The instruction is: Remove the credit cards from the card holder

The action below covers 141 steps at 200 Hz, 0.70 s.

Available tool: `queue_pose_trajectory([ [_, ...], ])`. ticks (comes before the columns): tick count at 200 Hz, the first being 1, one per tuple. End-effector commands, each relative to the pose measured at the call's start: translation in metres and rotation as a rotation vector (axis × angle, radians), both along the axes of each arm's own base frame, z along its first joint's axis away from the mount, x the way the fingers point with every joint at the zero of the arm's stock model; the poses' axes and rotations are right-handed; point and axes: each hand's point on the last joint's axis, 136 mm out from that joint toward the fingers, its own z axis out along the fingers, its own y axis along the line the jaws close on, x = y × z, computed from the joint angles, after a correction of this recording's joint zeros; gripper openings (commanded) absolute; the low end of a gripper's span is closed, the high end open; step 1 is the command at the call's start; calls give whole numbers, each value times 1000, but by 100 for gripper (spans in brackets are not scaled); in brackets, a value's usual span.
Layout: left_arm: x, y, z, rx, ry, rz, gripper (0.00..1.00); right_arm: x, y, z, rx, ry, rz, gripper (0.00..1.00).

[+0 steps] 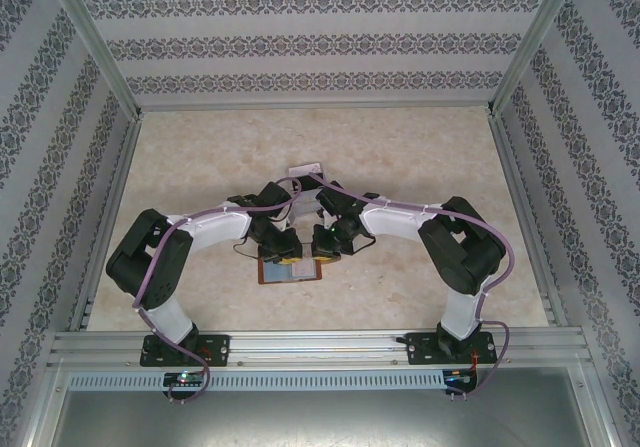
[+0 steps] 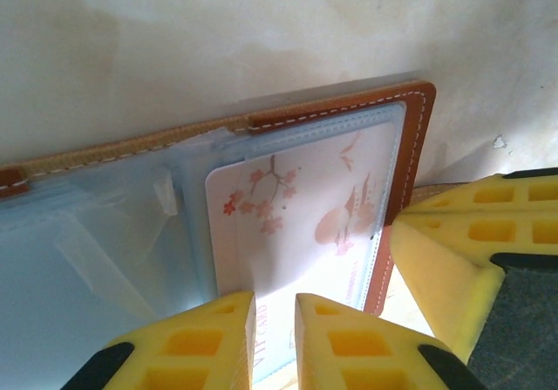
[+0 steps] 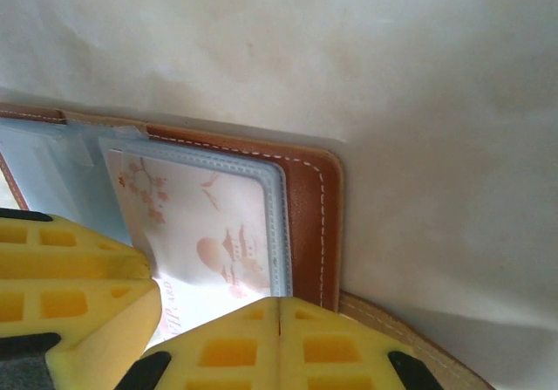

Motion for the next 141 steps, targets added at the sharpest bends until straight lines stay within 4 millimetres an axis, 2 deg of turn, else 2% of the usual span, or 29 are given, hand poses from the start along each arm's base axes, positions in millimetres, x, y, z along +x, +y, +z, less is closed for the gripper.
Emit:
queue_pose_trajectory([
  [1,-2,6,-3,14,20,12,18,0,7,10,39,-9,2,6],
  [67,-4,6,-5,13,30,10,18,-4,8,-8,31,32,1,7],
  [108,-4,8,-5,17,30,9,18,-9,-4,-24,-38,53,-3,13],
  [141,-7,14,-5,47,29,5,18,-10,-12,-27,-79,45,2,21],
])
